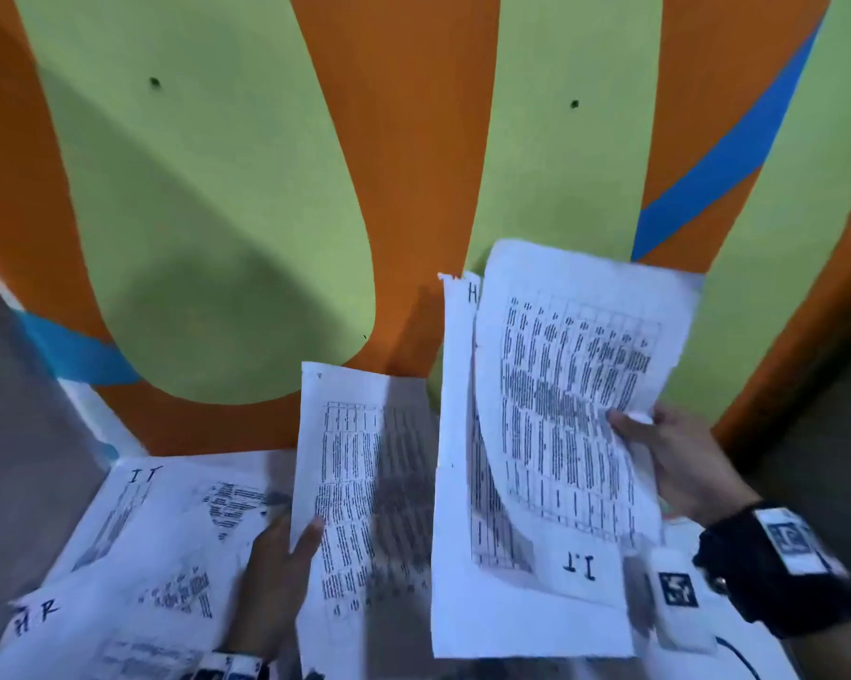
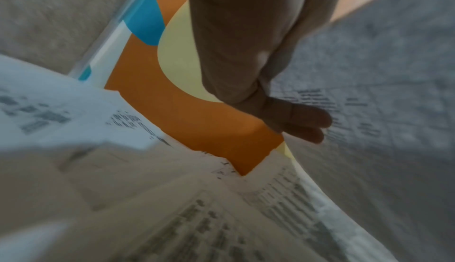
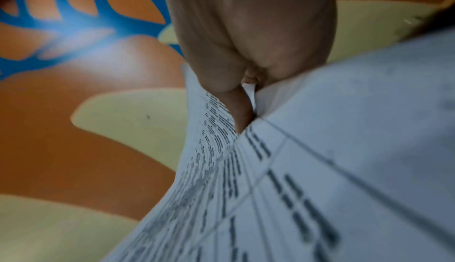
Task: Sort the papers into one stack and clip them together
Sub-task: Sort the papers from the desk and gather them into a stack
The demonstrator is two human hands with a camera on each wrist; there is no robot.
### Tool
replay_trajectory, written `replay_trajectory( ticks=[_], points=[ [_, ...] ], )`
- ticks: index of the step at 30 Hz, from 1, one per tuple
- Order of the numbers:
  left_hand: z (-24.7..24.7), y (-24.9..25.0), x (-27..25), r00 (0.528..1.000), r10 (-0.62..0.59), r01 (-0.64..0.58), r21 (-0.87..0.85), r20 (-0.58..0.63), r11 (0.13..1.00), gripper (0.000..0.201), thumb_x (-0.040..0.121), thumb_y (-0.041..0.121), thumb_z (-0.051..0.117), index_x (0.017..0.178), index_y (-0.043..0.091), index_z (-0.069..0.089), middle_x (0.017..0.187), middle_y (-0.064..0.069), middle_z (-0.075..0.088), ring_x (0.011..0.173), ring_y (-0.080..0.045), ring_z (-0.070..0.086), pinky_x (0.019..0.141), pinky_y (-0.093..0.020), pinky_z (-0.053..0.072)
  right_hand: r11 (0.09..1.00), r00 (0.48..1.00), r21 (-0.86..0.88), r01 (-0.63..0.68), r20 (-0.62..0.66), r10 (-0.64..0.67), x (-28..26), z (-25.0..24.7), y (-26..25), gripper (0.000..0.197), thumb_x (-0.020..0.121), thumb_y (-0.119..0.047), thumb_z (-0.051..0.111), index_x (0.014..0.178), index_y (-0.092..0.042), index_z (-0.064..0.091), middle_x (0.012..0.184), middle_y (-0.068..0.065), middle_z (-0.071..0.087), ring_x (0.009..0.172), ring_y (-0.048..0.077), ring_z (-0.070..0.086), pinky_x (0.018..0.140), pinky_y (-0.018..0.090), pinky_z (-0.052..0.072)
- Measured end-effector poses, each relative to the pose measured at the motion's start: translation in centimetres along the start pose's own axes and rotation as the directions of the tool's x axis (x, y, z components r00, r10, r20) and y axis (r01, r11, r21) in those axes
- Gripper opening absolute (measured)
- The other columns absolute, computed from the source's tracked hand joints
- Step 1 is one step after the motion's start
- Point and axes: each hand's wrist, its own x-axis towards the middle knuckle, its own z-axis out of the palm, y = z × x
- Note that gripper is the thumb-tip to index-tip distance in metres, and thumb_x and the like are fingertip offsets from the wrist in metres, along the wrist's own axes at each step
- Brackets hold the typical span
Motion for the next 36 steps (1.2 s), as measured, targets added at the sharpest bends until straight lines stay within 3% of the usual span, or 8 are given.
replay_trajectory(
  ticks=[7,12,18,23,26,29,32,36],
  points=[
    [2.3,2.6,-1.7,0.986,-0.020,0.045,-0.148,0.164,0.988,0.027,0.097,0.011,0.048,0.087,0.031,0.063,0.069,0.037,0.067,0.076,0.020,0.061,0.068,0.002,0.043,0.959,0.958,-0.170,-0.226,0.141,0.250,0.1,3.4,8.8,0.007,0.089,-0.001,0.061,0.089,0.005,0.064,0.082,0.013,0.064,0.072,0.020,0.060,0.064,0.027,0.049],
    [2.9,3.8,-2.2,0.986,0.021,0.005,-0.155,0.168,0.988,0.036,0.077,0.063,0.046,0.080,0.029,0.058,0.061,0.020,0.064,0.067,0.007,0.057,0.070,-0.006,0.045,0.976,0.970,-0.084,-0.199,0.125,0.209,-0.5,5.1,9.1,0.011,0.087,0.010,0.057,0.091,0.001,0.061,0.084,0.011,0.066,0.076,0.022,0.062,0.072,0.033,0.050],
    [2.3,7.2,-0.4,0.968,0.210,-0.206,-0.041,0.138,0.978,0.033,0.089,0.010,0.063,0.111,0.033,0.055,0.092,0.037,0.068,0.093,0.013,0.063,0.085,-0.016,0.052,0.924,0.950,-0.221,0.311,0.042,-0.309,-1.4,8.0,4.4,0.029,0.088,-0.002,0.064,0.098,-0.028,0.059,0.106,-0.005,0.068,0.104,0.011,0.063,0.093,0.031,0.049],
    [1.4,11.1,0.4,0.919,0.395,-0.393,-0.089,-0.002,0.915,0.025,0.089,0.004,0.060,0.108,0.021,0.055,0.098,0.016,0.063,0.084,0.019,0.061,0.067,-0.001,0.044,0.760,0.792,-0.276,0.588,0.006,-0.610,-2.3,9.5,0.7,0.010,0.090,-0.016,0.062,0.093,-0.011,0.054,0.077,0.030,0.052,0.064,0.016,0.053,0.058,0.034,0.043],
    [1.3,10.3,0.6,0.928,0.372,-0.373,-0.106,-0.033,0.922,0.026,0.086,0.011,0.065,0.102,0.028,0.055,0.099,0.011,0.065,0.086,0.012,0.063,0.073,-0.010,0.048,0.747,0.804,-0.326,0.579,0.072,-0.591,-2.4,9.8,1.6,0.032,0.090,-0.013,0.063,0.083,-0.033,0.040,0.062,-0.005,0.033,0.051,-0.002,0.036,0.052,0.013,0.030],
    [1.9,7.6,0.7,0.960,0.276,-0.279,-0.051,-0.052,0.959,0.033,0.083,0.020,0.072,0.110,0.017,0.054,0.105,0.007,0.066,0.093,-0.005,0.065,0.082,-0.029,0.053,0.835,0.892,-0.315,0.452,0.164,-0.421,-2.2,9.8,5.0,0.031,0.090,-0.014,0.064,0.106,-0.027,0.041,0.088,-0.021,0.047,0.078,-0.012,0.051,0.072,0.010,0.041],
    [2.8,6.2,0.6,0.967,0.229,-0.232,-0.016,-0.109,0.973,0.035,0.085,0.010,0.067,0.115,0.016,0.049,0.100,0.003,0.063,0.086,-0.006,0.060,0.067,-0.011,0.045,0.881,0.933,-0.318,0.351,0.194,-0.302,-2.1,9.6,7.7,0.045,0.093,-0.004,0.056,0.131,-0.019,0.037,0.109,-0.016,0.056,0.096,-0.015,0.055,0.083,0.007,0.046],
    [3.1,6.8,0.6,0.960,0.245,-0.243,0.031,-0.135,0.969,0.011,0.092,0.009,0.058,0.101,0.010,0.054,0.081,0.008,0.059,0.072,-0.008,0.057,0.053,-0.007,0.040,0.805,0.920,-0.450,0.388,0.143,-0.364,-2.5,10.6,7.4,0.014,0.097,-0.004,0.046,0.089,-0.009,0.036,0.068,-0.004,0.029,0.056,-0.002,0.037,0.060,0.024,0.033]
  ],
)
